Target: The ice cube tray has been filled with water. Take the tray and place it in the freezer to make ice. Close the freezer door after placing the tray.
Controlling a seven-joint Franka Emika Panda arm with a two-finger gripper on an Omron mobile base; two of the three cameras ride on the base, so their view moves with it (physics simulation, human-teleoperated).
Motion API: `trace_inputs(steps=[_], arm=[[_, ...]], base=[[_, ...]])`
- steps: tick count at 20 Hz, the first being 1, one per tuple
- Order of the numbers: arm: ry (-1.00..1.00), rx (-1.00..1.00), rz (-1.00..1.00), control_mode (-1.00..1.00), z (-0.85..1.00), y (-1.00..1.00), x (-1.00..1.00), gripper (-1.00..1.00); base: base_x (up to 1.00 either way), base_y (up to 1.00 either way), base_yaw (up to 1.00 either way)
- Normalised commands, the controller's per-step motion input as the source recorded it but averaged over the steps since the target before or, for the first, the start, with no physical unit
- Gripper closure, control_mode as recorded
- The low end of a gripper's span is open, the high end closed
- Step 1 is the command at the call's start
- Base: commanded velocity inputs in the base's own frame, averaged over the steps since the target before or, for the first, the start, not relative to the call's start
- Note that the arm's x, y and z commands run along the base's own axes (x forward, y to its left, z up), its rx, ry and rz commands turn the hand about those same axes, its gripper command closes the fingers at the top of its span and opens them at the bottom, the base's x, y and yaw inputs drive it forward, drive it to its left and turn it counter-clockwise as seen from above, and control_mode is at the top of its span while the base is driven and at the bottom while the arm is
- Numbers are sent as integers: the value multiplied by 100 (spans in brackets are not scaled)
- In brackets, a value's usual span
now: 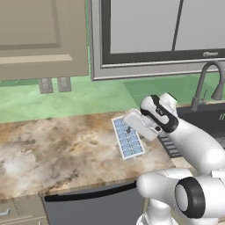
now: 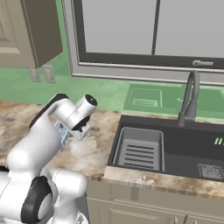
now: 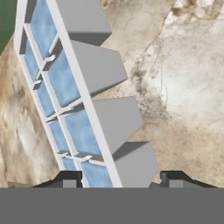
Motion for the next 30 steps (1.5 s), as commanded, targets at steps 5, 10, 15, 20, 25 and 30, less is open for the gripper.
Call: trace_inputs(steps=[5, 10, 15, 20, 25, 30], arm=[[-1, 0, -3, -100, 56, -37, -22, 100], [-4, 0, -9, -100, 58, -43, -6, 100], [-3, 0, -15, -100, 43, -36, -1, 100], [0, 0, -13, -100, 48, -22, -5, 100], [-5, 0, -12, -100, 27, -6, -27, 100], [-23, -2, -5, -100, 8, 0, -59, 100]], base=[[0, 0, 0], [0, 0, 0], [0, 0, 0], [0, 0, 0], [0, 0, 0], [0, 0, 0]])
